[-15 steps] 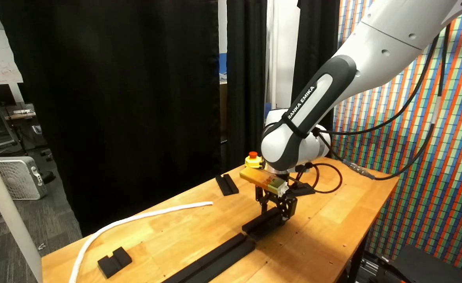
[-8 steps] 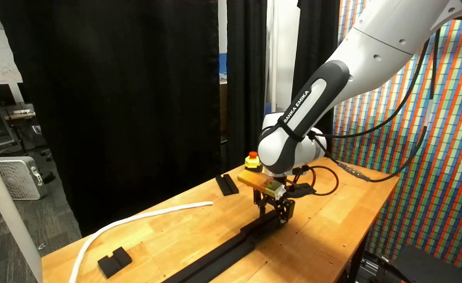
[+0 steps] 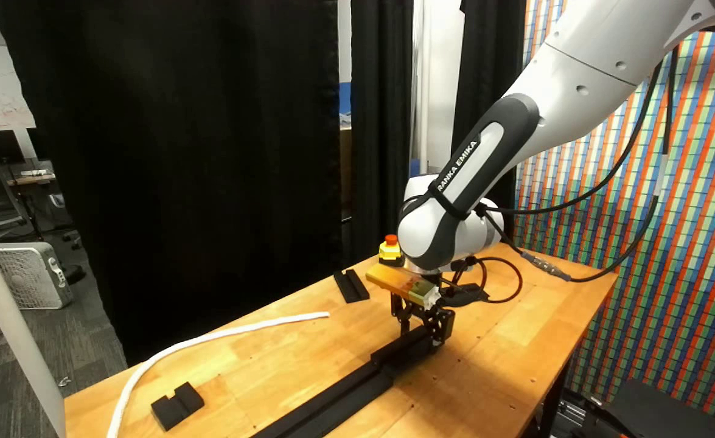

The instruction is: Connect the four black pieces together

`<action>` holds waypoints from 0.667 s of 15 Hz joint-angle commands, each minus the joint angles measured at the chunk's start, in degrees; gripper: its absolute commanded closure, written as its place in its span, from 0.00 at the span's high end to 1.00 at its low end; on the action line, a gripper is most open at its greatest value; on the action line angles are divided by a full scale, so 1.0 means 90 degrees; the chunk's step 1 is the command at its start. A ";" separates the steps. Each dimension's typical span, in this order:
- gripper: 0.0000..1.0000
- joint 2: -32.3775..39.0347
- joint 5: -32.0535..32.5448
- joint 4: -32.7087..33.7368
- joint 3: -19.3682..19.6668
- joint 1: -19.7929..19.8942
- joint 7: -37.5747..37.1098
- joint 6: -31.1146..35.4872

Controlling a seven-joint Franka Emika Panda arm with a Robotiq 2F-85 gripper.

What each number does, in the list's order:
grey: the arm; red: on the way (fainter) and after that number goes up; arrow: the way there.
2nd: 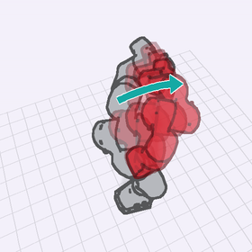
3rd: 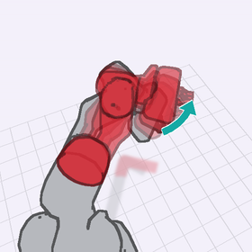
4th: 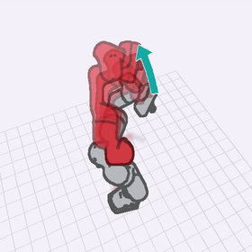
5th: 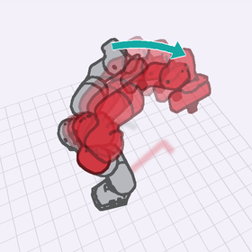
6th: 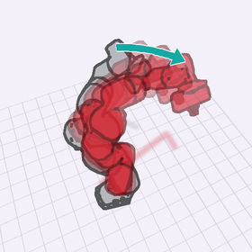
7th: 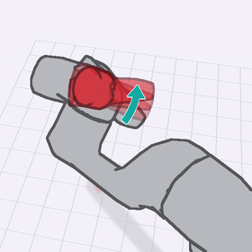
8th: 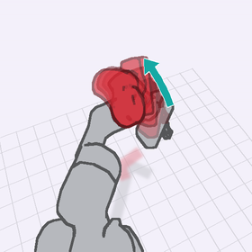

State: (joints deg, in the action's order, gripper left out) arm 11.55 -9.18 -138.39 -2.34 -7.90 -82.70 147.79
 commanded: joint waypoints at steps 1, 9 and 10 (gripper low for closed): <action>0.46 -0.0112 0.0275 0.0039 0.0074 -0.0103 -0.0299 -0.0110; 0.46 -0.0119 0.0425 0.0052 0.0056 -0.0116 -0.0400 -0.0100; 0.46 -0.0107 0.0425 0.0060 0.0058 -0.0117 -0.0413 -0.0109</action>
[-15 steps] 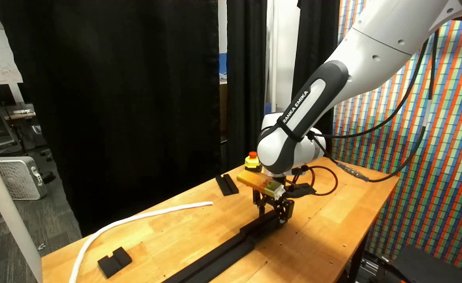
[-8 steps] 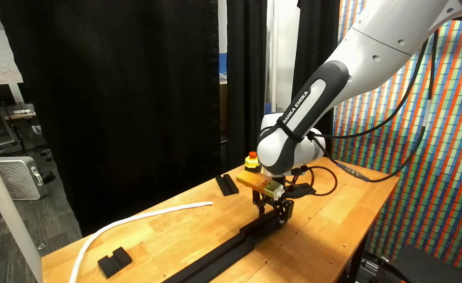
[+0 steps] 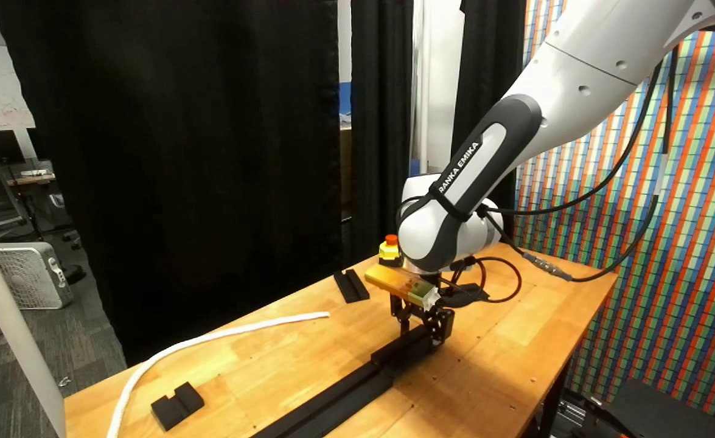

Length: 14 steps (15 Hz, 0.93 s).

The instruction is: Connect the four black pieces together

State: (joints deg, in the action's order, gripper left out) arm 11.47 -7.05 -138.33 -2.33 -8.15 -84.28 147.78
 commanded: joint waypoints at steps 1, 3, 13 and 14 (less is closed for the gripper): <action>0.46 -0.0094 0.0190 0.0049 0.0059 -0.0091 -0.0246 -0.0097; 0.46 -0.0093 0.0191 0.0038 0.0064 -0.0091 -0.0265 -0.0083; 0.46 -0.0036 0.0027 0.0051 -0.0024 -0.0054 -0.0064 -0.0118; 0.46 -0.0014 0.0058 0.0056 -0.0025 -0.0074 -0.0113 -0.0105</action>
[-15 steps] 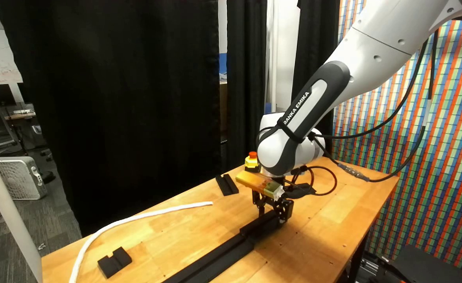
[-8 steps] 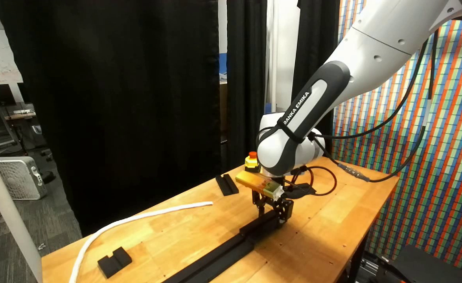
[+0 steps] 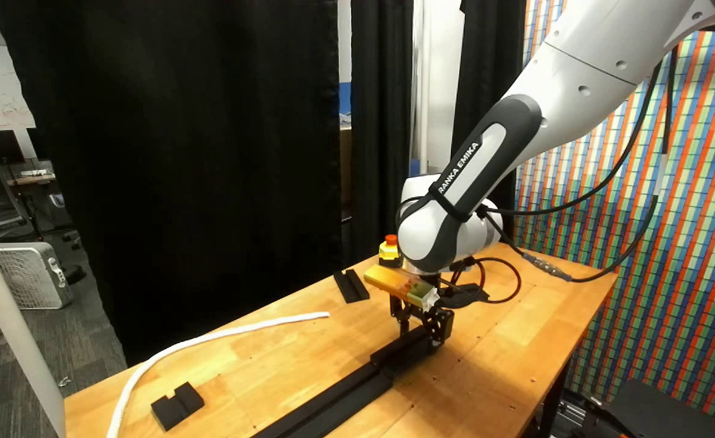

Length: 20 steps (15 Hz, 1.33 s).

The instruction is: Connect the four black pieces together

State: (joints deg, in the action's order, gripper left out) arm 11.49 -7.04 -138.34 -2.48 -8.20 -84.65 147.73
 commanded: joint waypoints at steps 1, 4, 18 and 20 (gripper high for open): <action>0.46 -0.0009 0.0081 0.0054 -0.0010 -0.0081 -0.0093 -0.0085; 0.46 0.0041 0.0178 0.0025 0.0005 -0.0146 -0.0157 0.0018; 0.46 0.0063 0.0883 -0.0226 0.0099 -0.0362 -0.1313 0.0638; 0.46 0.0085 0.0817 -0.0287 0.0075 -0.0334 -0.1228 0.0762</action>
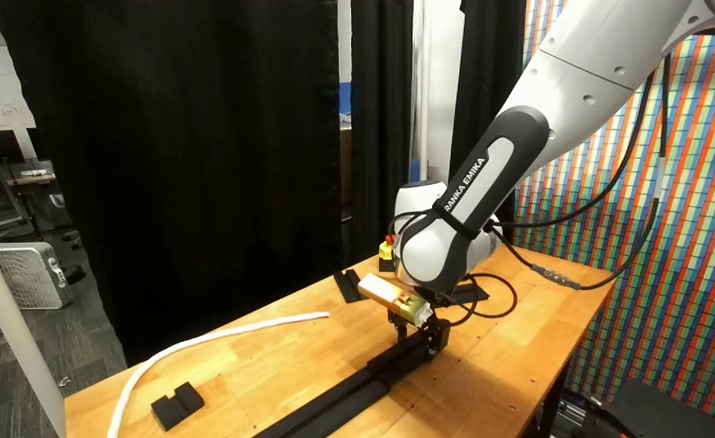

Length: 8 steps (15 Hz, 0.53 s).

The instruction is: Connect the four black pieces together

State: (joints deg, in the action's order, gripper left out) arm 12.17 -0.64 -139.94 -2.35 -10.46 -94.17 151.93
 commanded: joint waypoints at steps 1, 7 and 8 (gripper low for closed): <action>0.46 0.0009 0.0093 -0.0131 0.0058 -0.0066 -0.0110 0.0339; 0.46 -0.0101 -0.0071 -0.0210 -0.0002 0.0023 0.0162 0.0210; 0.46 -0.0118 -0.0107 -0.0224 -0.0018 0.0035 0.0206 0.0184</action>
State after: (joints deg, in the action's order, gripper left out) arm 12.01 -0.65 -140.59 -2.34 -10.46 -93.98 153.37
